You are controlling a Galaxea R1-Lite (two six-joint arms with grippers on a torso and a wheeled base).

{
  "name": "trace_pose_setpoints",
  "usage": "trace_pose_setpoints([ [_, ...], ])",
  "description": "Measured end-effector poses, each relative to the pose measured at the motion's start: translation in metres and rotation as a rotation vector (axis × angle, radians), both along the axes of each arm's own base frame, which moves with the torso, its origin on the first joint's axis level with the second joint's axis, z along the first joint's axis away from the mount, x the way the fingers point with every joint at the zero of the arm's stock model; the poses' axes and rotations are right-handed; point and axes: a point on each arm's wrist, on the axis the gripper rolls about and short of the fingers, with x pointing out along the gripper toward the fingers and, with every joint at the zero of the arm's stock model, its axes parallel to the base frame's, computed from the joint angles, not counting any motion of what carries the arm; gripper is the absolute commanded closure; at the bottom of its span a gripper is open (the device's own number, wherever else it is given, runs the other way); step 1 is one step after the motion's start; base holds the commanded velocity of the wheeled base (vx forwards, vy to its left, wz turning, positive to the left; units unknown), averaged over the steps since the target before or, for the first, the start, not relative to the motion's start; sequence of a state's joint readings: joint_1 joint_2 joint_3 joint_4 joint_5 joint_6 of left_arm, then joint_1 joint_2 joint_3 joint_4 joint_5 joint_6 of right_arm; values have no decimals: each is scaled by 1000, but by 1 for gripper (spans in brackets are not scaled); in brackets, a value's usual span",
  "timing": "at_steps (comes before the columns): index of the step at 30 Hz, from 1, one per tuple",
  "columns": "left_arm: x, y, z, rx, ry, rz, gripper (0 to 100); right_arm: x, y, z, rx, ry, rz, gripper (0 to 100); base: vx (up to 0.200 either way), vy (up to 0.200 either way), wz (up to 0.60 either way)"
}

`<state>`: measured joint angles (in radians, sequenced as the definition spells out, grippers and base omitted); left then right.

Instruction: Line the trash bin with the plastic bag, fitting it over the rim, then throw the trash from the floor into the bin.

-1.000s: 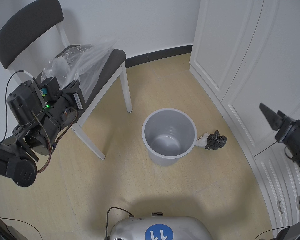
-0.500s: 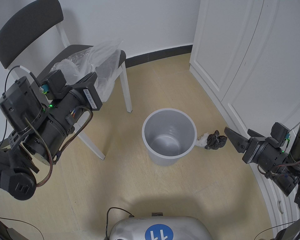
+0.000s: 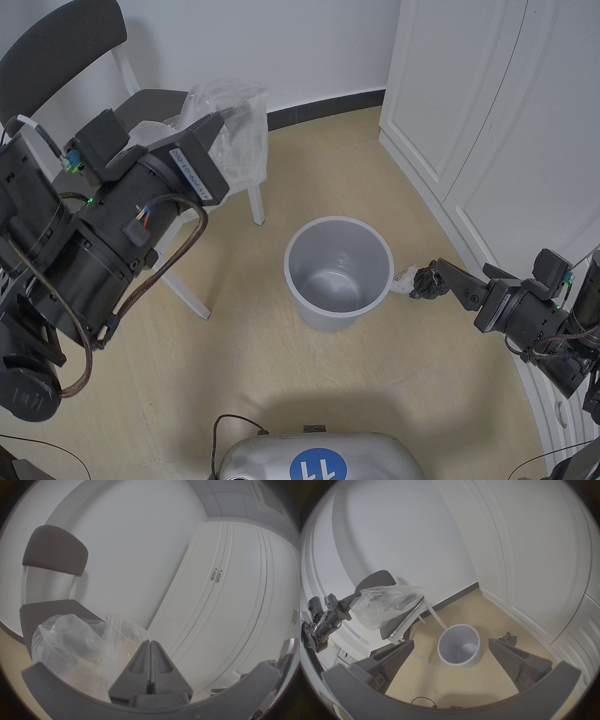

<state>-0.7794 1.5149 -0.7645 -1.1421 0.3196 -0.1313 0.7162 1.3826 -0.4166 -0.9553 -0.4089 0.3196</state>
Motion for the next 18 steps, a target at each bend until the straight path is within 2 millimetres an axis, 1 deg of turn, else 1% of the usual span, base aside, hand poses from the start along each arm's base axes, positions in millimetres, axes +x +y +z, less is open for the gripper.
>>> trace_pose_setpoints([
  [9,-21,-7,2,-11,-6,-81,100,3,3,1,14,-4,-6,0,0,0,0],
  [18,-34,-13,0,-8,2,-136,100,7,7,1,84,26,4,0,0,0,0],
])
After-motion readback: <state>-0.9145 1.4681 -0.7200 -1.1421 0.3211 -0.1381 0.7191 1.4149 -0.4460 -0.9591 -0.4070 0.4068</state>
